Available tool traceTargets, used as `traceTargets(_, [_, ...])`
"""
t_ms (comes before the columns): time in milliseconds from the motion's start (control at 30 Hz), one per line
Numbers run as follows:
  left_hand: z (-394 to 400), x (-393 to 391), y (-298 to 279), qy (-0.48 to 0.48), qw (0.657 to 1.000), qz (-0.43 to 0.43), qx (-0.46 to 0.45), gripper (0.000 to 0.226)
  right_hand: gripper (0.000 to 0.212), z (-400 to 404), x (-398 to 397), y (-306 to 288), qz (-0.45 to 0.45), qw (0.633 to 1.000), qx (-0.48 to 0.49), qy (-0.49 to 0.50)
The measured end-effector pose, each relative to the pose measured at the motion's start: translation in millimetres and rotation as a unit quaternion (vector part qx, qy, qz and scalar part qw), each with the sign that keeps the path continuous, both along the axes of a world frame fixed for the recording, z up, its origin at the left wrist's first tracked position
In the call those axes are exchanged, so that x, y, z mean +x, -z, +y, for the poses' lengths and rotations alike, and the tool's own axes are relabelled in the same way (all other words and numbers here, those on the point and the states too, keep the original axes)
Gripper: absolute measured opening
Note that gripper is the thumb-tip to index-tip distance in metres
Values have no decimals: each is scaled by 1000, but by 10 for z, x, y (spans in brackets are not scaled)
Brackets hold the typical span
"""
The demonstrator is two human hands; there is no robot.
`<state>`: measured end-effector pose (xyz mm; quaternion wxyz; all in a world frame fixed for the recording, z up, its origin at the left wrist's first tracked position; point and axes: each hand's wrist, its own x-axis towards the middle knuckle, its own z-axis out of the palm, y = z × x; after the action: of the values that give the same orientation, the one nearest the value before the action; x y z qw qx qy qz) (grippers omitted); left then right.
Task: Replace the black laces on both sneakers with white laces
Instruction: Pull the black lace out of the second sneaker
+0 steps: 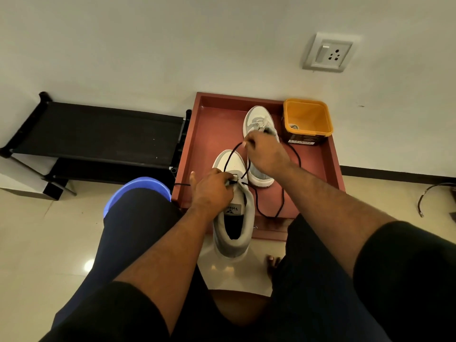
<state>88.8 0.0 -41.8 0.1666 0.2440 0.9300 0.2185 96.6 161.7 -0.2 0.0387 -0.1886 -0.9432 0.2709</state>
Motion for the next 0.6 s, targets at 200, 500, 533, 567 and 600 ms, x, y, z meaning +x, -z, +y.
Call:
traceTargets(200, [7, -7, -2, 3, 1000, 3, -9, 40, 27, -221, 389, 485, 17, 981, -179, 75])
traceTargets(500, [14, -17, 14, 21, 999, -5, -27, 45, 10, -193, 311, 411, -113, 993, -6, -32])
traceTargets(533, [20, -15, 27, 16, 999, -6, -27, 44, 11, -177, 266, 295, -143, 984, 81, -72])
traceTargets(567, [24, -14, 34, 10, 1000, -8, -26, 43, 19, -134, 205, 162, -155, 969, 170, -95])
traceTargets(600, [22, -14, 40, 4, 1000, -11, -25, 43, 27, -70, 153, -5, -146, 952, 247, -105])
